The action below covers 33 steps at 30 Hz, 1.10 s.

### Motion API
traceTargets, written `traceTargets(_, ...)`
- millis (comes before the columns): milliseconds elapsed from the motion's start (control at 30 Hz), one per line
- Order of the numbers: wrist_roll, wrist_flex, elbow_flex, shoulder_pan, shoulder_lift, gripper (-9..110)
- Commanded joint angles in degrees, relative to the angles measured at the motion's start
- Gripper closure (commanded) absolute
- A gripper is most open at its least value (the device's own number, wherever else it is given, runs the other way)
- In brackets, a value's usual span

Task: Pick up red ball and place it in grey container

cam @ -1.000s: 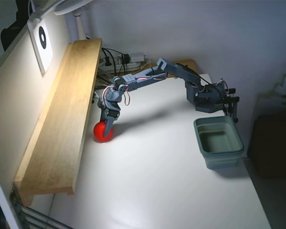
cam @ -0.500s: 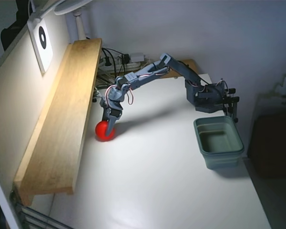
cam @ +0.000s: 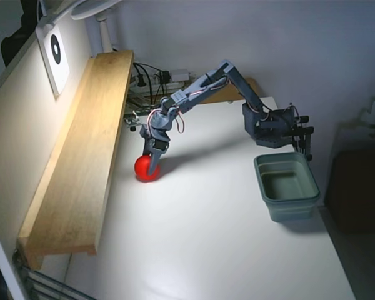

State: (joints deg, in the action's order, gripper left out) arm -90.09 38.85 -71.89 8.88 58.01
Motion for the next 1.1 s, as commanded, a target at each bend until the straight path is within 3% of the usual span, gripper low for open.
traceTargets(0, 0.09, -1.40, -3.81, 0.71, 6.93, 78)
traceTargets(567, 0.09, -7.07, -36.06, 0.71, 33.51, 78)
traceTargets(1067, 0.09, -0.05, -55.56, 0.71, 60.02, 78)
